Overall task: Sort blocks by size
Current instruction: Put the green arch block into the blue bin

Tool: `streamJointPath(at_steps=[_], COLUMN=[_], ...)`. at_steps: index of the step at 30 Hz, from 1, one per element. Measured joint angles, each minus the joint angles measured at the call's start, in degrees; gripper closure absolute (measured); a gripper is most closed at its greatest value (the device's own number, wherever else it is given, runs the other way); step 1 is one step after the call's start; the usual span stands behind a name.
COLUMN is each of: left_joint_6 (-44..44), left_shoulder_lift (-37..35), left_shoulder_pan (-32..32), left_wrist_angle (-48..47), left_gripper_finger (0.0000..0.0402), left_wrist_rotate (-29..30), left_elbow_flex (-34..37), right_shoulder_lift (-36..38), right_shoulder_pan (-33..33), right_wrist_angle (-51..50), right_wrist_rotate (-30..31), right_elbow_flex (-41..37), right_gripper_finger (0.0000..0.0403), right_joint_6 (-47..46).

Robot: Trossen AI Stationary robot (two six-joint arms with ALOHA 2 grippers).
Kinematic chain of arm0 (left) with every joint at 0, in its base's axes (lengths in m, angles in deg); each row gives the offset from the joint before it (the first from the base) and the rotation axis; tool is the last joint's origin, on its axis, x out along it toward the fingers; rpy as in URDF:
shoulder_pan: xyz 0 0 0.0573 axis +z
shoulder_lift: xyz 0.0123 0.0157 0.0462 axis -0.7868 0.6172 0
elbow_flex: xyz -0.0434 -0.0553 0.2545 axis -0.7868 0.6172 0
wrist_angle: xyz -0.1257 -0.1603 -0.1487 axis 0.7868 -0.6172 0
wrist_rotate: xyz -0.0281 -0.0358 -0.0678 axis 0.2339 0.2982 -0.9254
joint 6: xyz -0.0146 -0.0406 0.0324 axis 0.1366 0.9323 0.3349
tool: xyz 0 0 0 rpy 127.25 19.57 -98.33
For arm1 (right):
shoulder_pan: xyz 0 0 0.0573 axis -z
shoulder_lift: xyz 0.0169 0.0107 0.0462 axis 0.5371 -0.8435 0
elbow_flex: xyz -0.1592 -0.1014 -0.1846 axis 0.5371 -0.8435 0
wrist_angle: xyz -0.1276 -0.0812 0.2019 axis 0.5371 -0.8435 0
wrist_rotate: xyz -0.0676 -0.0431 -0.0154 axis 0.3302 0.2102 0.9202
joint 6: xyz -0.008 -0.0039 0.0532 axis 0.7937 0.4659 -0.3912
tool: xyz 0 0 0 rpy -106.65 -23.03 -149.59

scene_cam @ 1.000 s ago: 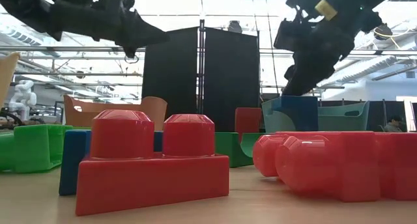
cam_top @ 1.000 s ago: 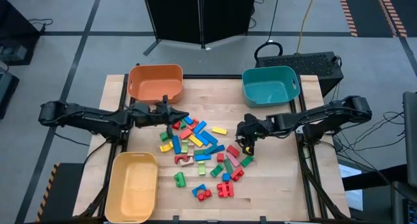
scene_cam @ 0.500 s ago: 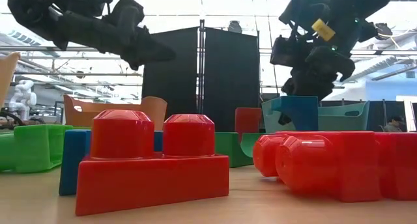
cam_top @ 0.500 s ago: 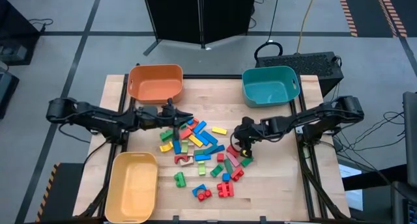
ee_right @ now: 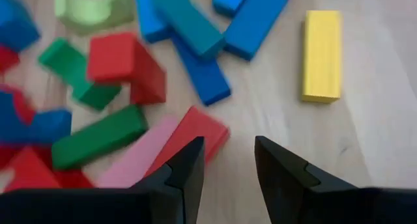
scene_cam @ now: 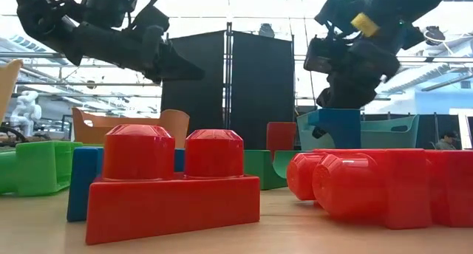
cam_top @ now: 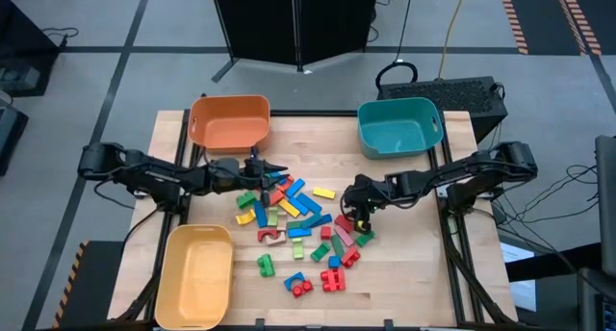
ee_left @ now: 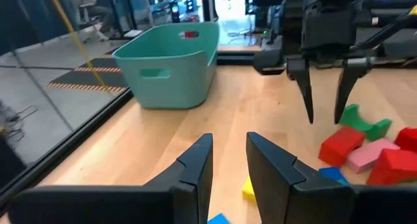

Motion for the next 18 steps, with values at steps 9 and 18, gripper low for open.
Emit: streamJointPath(at_steps=[9, 18], left_joint_6=[0.09, -1.37], left_shoulder_lift=[-1.40, -0.17], left_shoulder_pan=[-1.71, -3.91], left_wrist_angle=[-10.15, -15.77], left_gripper_finger=[0.0308, 0.0308], left_wrist_rotate=[-5.73, -4.03], left_elbow_flex=[-7.72, -13.53], right_shoulder_lift=[-0.02, -0.02], right_shoulder_pan=[-5.25, -7.71], right_wrist_angle=[-11.48, -15.76], right_wrist_rotate=[-0.35, -0.23], right_elbow_flex=[0.00, 0.74], right_gripper_finger=[0.0279, 0.0279], right_joint_6=[5.86, 4.93])
